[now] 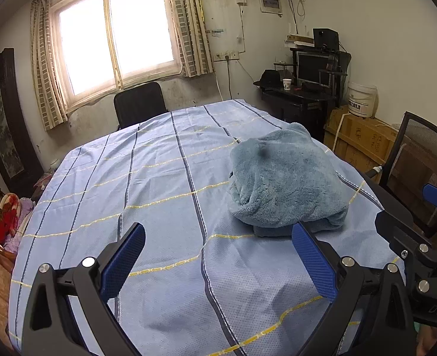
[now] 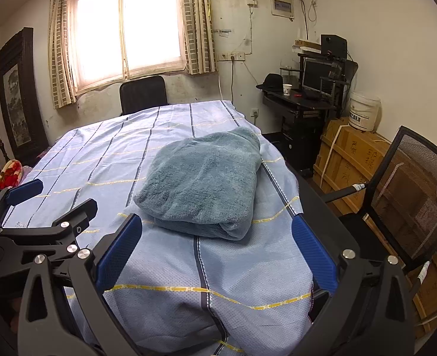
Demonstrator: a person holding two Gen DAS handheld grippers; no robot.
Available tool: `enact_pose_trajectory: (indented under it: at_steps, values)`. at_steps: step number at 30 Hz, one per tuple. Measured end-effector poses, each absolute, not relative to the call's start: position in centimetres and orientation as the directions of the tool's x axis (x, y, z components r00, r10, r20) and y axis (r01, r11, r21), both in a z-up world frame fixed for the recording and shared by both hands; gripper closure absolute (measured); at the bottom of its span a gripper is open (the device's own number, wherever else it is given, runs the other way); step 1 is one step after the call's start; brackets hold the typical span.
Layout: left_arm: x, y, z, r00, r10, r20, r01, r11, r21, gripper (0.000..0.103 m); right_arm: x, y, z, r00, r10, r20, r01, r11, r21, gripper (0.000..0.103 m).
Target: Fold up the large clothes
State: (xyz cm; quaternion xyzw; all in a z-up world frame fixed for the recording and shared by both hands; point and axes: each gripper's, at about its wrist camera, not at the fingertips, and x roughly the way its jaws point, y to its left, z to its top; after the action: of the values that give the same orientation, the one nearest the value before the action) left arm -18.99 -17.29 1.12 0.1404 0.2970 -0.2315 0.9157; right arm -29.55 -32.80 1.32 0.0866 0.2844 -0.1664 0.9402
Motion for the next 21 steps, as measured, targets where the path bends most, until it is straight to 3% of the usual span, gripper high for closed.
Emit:
enact_pose_trajectory:
  at_steps: [21]
  values:
    - [-18.81,-17.51,0.74,0.693,-0.349,-0.631,0.52,0.848,0.102,0.003,-29.91,-32.66,1.26,0.779,-0.298,-0.551,0.383,0.923,0.041,0.005]
